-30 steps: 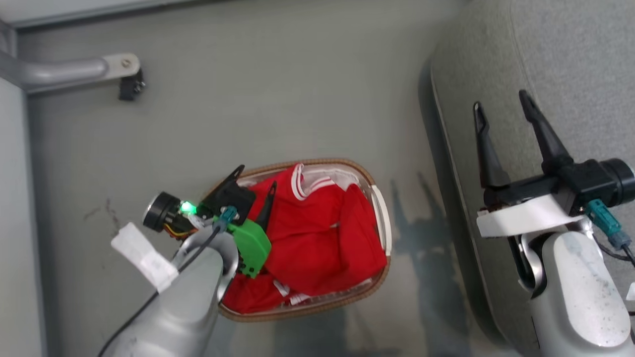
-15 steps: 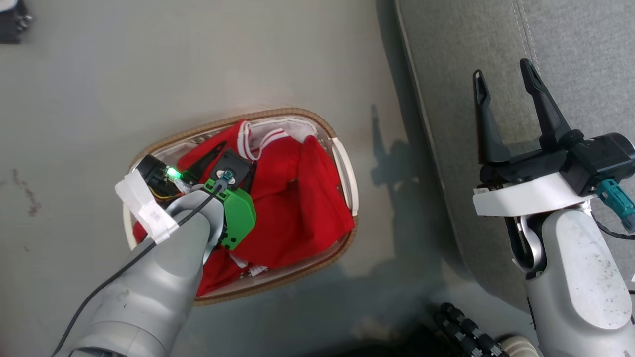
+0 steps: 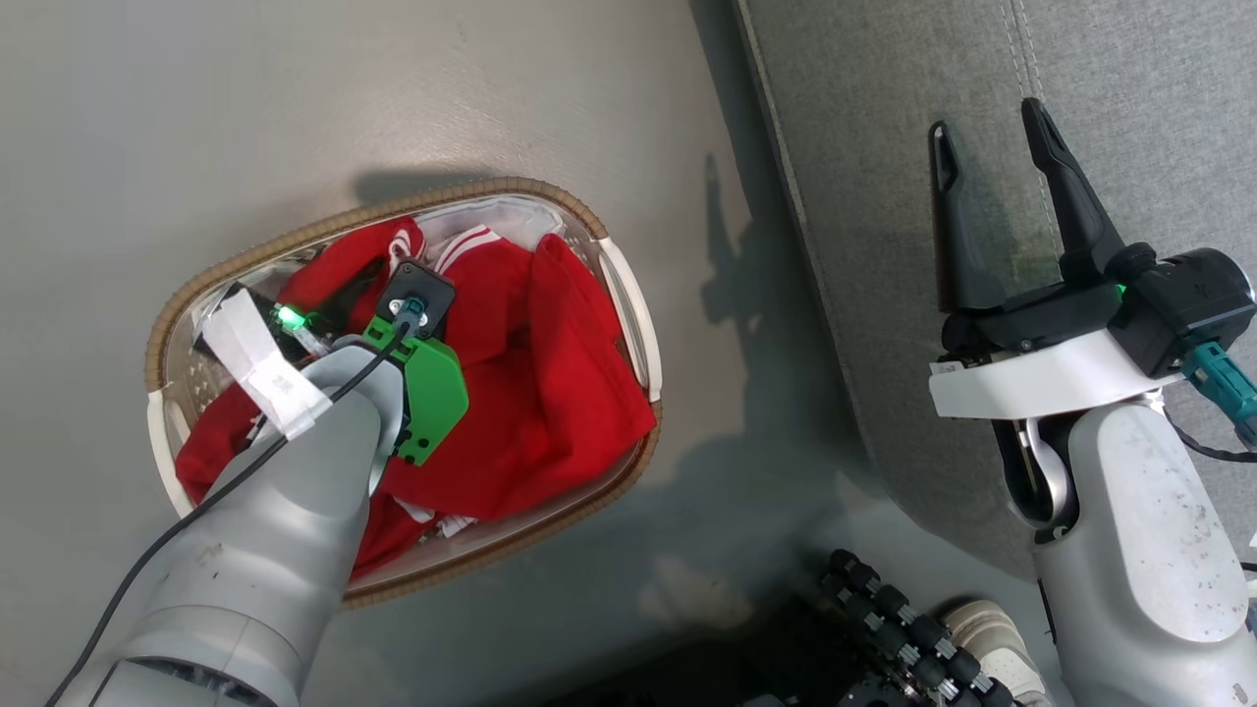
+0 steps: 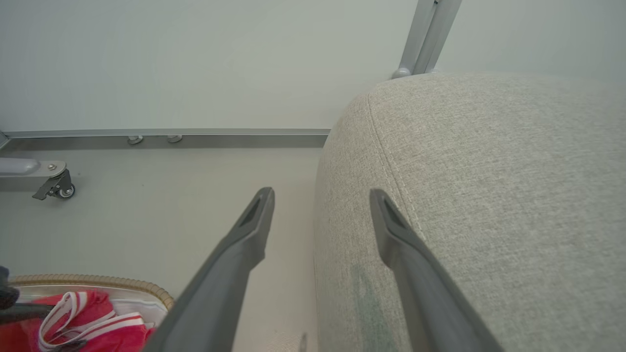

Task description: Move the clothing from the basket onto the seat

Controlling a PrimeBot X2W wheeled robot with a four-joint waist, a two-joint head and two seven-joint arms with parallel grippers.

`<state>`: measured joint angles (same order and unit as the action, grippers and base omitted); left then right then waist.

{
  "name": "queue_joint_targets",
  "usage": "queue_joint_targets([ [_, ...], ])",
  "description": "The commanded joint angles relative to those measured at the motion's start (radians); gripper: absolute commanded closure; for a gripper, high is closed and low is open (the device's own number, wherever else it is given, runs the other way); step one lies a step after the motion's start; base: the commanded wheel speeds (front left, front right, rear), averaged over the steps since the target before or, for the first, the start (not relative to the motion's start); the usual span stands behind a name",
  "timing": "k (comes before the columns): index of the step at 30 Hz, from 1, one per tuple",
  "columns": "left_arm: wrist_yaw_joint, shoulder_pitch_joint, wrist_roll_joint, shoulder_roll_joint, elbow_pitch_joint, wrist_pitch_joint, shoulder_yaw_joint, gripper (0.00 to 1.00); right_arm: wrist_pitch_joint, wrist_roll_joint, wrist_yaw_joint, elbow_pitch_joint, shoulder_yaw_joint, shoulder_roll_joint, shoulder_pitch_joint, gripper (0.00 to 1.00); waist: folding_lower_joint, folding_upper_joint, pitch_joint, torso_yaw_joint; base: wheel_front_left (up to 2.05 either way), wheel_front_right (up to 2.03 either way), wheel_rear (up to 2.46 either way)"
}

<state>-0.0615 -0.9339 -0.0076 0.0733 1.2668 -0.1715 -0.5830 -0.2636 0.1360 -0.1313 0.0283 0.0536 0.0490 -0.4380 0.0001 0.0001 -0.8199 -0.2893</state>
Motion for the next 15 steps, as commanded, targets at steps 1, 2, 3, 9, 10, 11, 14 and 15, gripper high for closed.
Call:
queue_joint_targets([
  [1,0.007,-0.009,-0.014,0.008,0.005,0.013,0.001,0.04,-0.002,0.005,0.001,-0.003,0.003,0.003,-0.009,0.00,-0.0001,-0.0001,-0.006,-0.003,0.00,0.00,0.00],
  [2,0.007,-0.008,-0.017,0.008,0.008,0.024,0.002,0.47,-0.002,0.005,0.001,-0.003,0.003,0.003,-0.010,0.00,-0.0001,-0.0001,-0.007,-0.002,0.00,0.00,0.00],
  [3,0.005,-0.006,-0.020,0.007,0.009,0.032,0.001,0.71,-0.002,0.006,0.001,-0.003,0.003,0.003,-0.010,0.00,-0.0001,-0.0001,-0.008,-0.002,0.00,0.00,0.00],
  [9,-0.019,0.014,-0.025,-0.004,0.014,0.054,-0.019,1.00,-0.002,-0.001,0.001,0.006,0.003,0.003,-0.008,0.00,-0.0001,-0.0001,0.005,0.008,0.00,0.00,0.00],
  [10,-0.023,0.020,-0.027,-0.006,0.014,0.049,-0.022,1.00,-0.002,-0.004,0.001,0.009,0.002,0.003,-0.006,0.00,-0.0001,-0.0001,0.012,0.011,0.00,0.00,0.00],
  [11,-0.026,0.024,-0.027,-0.008,0.014,0.044,-0.024,1.00,-0.002,-0.005,0.001,0.011,0.002,0.003,-0.004,0.00,-0.0001,-0.0001,0.018,0.014,0.00,0.00,0.00],
  [14,-0.038,0.043,-0.046,-0.012,0.006,0.013,-0.027,1.00,-0.002,-0.016,0.001,0.017,-0.001,0.003,0.007,0.00,-0.0001,-0.0001,0.047,0.025,0.00,0.00,0.00],
  [15,-0.043,0.048,-0.051,-0.013,0.004,0.004,-0.028,1.00,-0.002,-0.021,0.001,0.018,-0.003,0.003,0.011,0.00,-0.0001,-0.0001,0.058,0.030,0.00,0.00,0.00],
])
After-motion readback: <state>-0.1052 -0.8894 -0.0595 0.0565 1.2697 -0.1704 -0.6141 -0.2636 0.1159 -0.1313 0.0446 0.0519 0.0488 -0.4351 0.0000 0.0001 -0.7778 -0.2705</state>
